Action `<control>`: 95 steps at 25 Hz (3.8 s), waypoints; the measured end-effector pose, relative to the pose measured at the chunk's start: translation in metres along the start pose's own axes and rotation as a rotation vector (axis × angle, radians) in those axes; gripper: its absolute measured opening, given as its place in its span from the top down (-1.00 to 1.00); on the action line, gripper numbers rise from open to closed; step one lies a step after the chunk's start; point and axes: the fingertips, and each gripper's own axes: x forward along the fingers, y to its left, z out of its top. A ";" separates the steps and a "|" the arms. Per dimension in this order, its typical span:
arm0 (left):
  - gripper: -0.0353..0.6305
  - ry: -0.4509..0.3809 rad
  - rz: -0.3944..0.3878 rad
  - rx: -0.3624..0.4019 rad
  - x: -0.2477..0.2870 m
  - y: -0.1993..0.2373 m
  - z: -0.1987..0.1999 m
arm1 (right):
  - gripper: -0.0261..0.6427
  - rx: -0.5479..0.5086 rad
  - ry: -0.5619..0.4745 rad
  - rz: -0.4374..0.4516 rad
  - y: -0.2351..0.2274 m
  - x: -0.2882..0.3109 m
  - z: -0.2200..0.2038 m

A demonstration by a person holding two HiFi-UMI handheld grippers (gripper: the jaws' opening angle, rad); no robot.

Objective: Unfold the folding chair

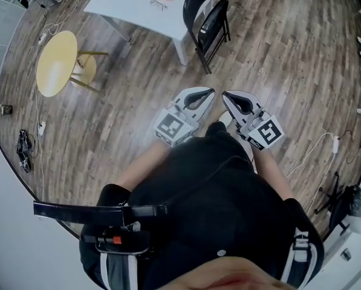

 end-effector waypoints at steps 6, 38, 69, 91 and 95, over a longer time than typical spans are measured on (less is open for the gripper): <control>0.88 0.013 0.044 0.008 0.065 0.022 0.011 | 0.90 -0.011 -0.014 0.068 -0.066 0.000 0.014; 0.88 0.114 0.082 -0.033 0.186 0.328 0.007 | 0.90 0.069 0.066 -0.100 -0.304 0.201 -0.012; 0.61 0.903 0.126 -0.392 0.260 0.502 -0.191 | 0.90 0.272 0.264 -0.420 -0.385 0.243 -0.102; 0.61 0.837 0.152 -0.388 0.302 0.413 -0.176 | 0.23 0.816 0.597 -0.798 -0.465 0.159 -0.344; 0.59 0.821 0.143 -0.400 0.309 0.405 -0.175 | 0.09 0.876 0.639 -0.884 -0.478 0.168 -0.379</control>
